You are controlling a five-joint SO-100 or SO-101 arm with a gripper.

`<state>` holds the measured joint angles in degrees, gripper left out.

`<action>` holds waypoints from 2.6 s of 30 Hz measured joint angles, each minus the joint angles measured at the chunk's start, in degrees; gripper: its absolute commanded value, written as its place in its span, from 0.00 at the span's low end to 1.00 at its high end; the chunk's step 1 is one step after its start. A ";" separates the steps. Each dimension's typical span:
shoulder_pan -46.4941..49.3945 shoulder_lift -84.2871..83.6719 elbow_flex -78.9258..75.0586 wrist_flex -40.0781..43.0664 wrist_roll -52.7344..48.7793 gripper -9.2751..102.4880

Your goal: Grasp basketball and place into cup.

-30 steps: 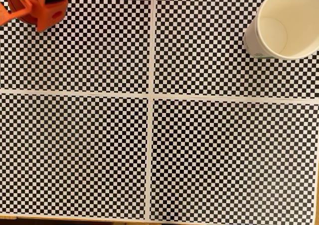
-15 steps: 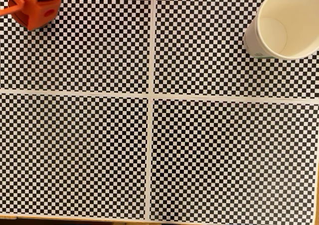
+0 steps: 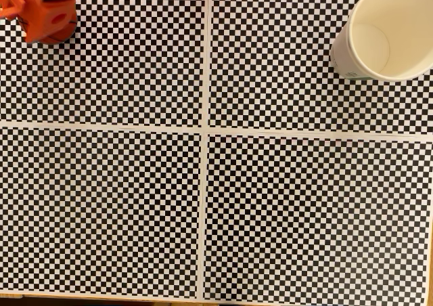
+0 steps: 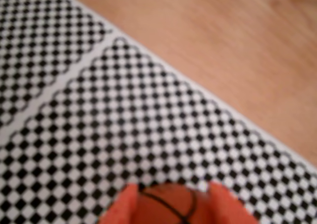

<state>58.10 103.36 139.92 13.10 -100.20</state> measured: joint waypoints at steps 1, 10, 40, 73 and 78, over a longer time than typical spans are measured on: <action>0.00 -0.44 0.09 -0.35 0.00 0.32; 0.00 -1.49 1.23 -0.88 -0.97 0.39; 2.55 0.09 6.06 -4.75 -4.92 0.17; -16.17 46.58 27.42 -4.22 6.24 0.08; -20.74 62.40 34.80 -4.22 8.17 0.08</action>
<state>37.35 165.76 174.73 8.88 -92.02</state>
